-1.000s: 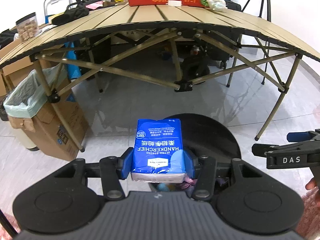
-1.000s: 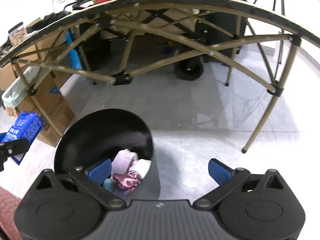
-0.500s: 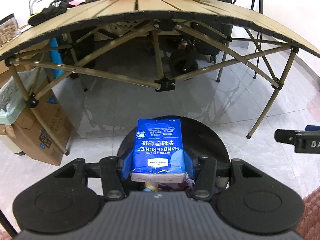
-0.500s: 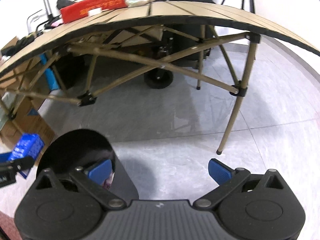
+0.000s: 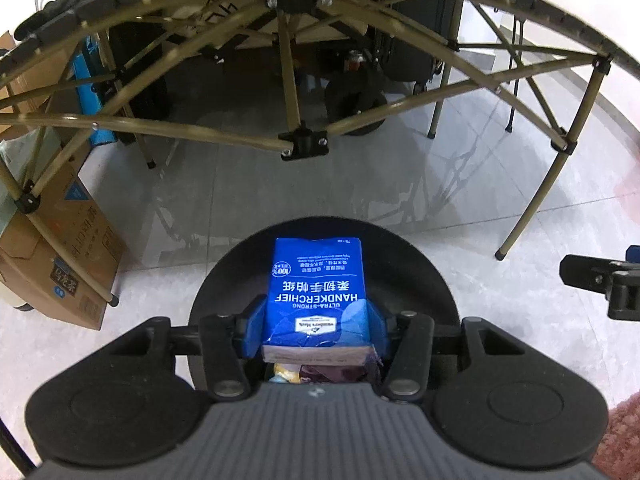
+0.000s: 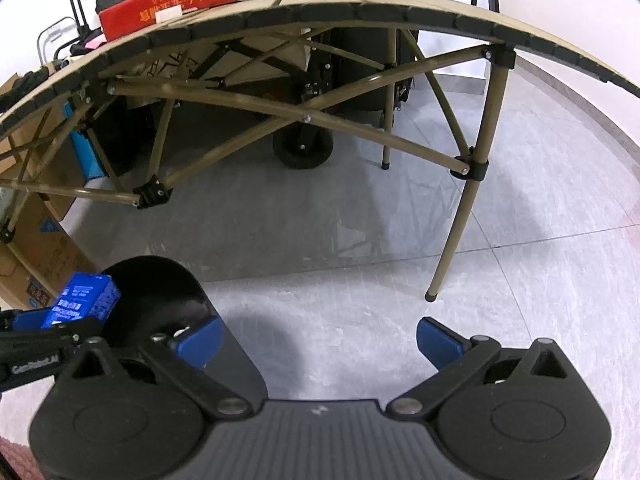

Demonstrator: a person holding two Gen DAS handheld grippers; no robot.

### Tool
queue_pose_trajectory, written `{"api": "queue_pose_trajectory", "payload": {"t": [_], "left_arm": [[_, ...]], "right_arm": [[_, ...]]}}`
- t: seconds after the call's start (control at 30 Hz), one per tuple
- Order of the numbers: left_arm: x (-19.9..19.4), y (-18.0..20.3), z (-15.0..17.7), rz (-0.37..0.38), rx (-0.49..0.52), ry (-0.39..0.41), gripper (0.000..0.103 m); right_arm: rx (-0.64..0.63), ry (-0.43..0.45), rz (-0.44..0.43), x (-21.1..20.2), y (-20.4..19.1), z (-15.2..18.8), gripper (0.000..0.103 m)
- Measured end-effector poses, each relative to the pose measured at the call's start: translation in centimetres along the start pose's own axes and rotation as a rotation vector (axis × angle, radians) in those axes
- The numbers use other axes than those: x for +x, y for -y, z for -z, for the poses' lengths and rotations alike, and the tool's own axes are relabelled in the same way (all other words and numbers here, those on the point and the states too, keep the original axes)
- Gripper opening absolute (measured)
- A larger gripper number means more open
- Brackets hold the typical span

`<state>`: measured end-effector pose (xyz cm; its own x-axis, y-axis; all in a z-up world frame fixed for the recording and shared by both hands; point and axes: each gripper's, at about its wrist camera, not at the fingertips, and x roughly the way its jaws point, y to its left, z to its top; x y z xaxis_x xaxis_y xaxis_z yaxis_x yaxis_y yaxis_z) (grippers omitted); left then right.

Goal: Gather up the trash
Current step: 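Lower the blue tissue pack into the bin and open the left tool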

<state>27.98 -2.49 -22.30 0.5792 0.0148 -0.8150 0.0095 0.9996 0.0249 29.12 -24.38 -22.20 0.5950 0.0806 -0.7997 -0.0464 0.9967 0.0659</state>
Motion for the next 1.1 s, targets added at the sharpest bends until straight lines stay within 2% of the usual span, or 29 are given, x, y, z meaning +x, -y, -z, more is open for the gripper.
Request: {"api": "queue_pose_trajectory", "payload": {"t": [0.3,0.47,0.53,0.57,0.6,0.7,1.1], "left_arm": [[1.7,0.5,0.6,-0.013,0.026,-0.027,0.052],[2.0,0.4,0.6,0.004,0.007,-0.053,0.055],[1.8,0.4,0.5,0.009,0.0,-0.051,0.074],[1.6,0.4,0.5,0.001,-0.004,-0.044,0.092],[1.4,0.4,0.4,-0.013,-0.006,-0.032,0.103],[0.7,0.4,0.2,-0.027,-0.001,0.0,0.103],[0.5,0.4,0.2,-0.021,-0.005,-0.003,0.103]], "right_arm": [[0.004,0.003,-0.005,0.1,0.0,0.1,0.103],[0.01,0.011,-0.019,0.0,-0.2,-0.1,0.103],[0.007,0.014,-0.021,-0.1,-0.3,-0.2,0.103],[0.008,0.015,-0.021,-0.1,-0.3,-0.2,0.103],[0.009,0.016,-0.022,-0.1,-0.3,-0.1,0.103],[0.016,0.016,-0.019,-0.1,-0.2,-0.1,0.103],[0.015,0.006,-0.022,0.2,-0.3,-0.1,0.103]]}}
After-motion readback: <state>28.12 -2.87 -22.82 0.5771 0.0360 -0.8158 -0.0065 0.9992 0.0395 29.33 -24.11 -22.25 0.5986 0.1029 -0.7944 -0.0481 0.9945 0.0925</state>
